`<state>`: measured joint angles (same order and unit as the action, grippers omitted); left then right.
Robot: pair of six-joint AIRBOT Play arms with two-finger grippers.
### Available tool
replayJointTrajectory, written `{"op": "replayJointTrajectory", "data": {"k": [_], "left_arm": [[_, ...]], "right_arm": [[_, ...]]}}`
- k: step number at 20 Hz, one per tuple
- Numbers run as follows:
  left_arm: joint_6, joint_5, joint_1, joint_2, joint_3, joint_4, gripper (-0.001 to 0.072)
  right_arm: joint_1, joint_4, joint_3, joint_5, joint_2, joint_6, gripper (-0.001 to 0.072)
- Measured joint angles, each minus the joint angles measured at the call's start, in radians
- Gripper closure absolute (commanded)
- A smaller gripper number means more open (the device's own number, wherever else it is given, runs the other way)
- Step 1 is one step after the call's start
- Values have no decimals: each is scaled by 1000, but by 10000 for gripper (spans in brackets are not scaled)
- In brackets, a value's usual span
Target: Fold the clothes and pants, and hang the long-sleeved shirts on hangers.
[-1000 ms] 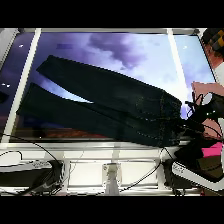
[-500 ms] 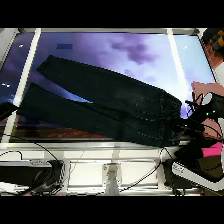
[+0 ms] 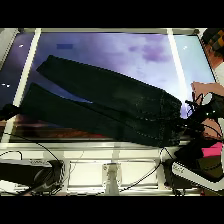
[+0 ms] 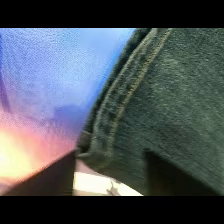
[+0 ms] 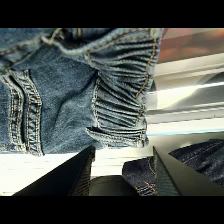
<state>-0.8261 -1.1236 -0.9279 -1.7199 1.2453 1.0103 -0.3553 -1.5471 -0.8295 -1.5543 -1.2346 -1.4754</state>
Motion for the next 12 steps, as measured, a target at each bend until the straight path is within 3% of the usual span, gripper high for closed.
{"op": "replayJointTrajectory", "data": {"k": [1,7,9,12], "left_arm": [[3,1,7,-2,-1,3,666],[-13,-33,35,20,-1,37,679],[-68,-66,39,54,1,98,679],[-188,-135,41,111,1,307,679]], "right_arm": [[0,1,0,0,0,0,285],[0,3,-6,1,0,0,284],[0,2,-16,3,0,3,284],[0,0,-27,4,0,21,284]]}}
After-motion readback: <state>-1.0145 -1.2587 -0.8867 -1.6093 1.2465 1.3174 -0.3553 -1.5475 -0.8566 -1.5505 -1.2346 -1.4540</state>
